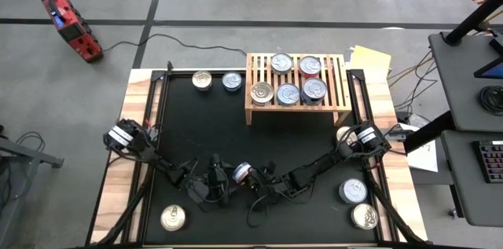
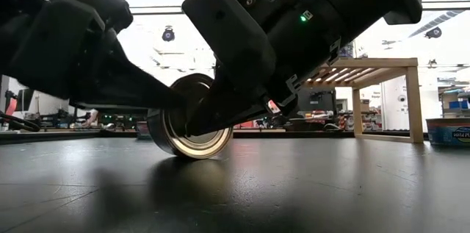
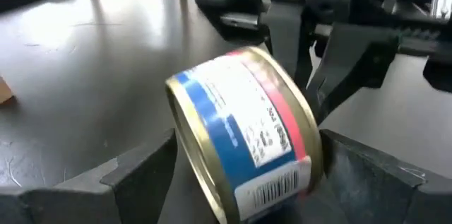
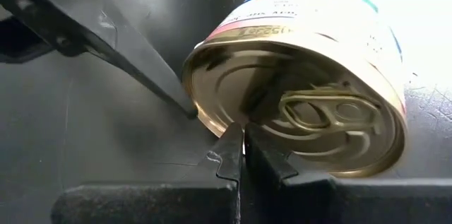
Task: Stack canned seafood by type on shelf
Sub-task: Stack the blue-pink tuna can on top of the blue-pink tuna can on the shelf
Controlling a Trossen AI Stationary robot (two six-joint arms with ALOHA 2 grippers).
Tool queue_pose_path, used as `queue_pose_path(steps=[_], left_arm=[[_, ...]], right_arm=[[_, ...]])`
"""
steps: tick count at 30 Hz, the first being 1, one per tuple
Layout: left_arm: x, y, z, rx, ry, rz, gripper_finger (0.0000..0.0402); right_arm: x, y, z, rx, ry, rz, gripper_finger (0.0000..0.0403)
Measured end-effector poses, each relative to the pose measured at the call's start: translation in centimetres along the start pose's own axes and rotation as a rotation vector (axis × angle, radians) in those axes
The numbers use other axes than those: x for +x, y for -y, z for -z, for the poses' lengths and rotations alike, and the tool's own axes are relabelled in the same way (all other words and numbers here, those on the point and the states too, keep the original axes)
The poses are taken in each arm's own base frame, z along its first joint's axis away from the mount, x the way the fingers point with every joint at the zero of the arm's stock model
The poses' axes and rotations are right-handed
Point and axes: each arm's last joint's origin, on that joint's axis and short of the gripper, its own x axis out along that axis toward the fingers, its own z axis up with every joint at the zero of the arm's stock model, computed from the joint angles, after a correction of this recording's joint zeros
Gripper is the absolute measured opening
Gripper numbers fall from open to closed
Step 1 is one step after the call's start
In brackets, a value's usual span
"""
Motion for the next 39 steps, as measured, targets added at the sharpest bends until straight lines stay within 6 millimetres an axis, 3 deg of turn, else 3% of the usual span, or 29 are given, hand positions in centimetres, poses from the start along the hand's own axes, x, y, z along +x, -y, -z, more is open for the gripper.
queue_pose_path(steps=[6,10,17,27,39], left_arm=[[0.8,0.2,1.3,0.02,0.004,-0.051,0.0323],[1.9,1.4,1.7,0.032,0.013,-0.061,0.0321],[2.4,2.5,1.6,0.079,0.025,-0.06,0.0279],[1.1,1.5,1.6,0.015,0.016,-0.041,0.017],[-1.2,-0.5,0.0,-0.067,0.038,-0.03,0.0165]], right_arm=[[0.0,0.1,-0.1,0.001,0.0,0.001,0.0009],[0.0,0.1,-0.1,0.002,0.0,0.002,0.0009],[0.0,0.0,0.0,-0.001,-0.005,-0.007,0.0009],[-0.5,-0.4,0.1,-0.011,-0.007,-0.009,0.0009],[-2.4,-2.0,-1.0,-0.06,-0.021,-0.034,0.0009]])
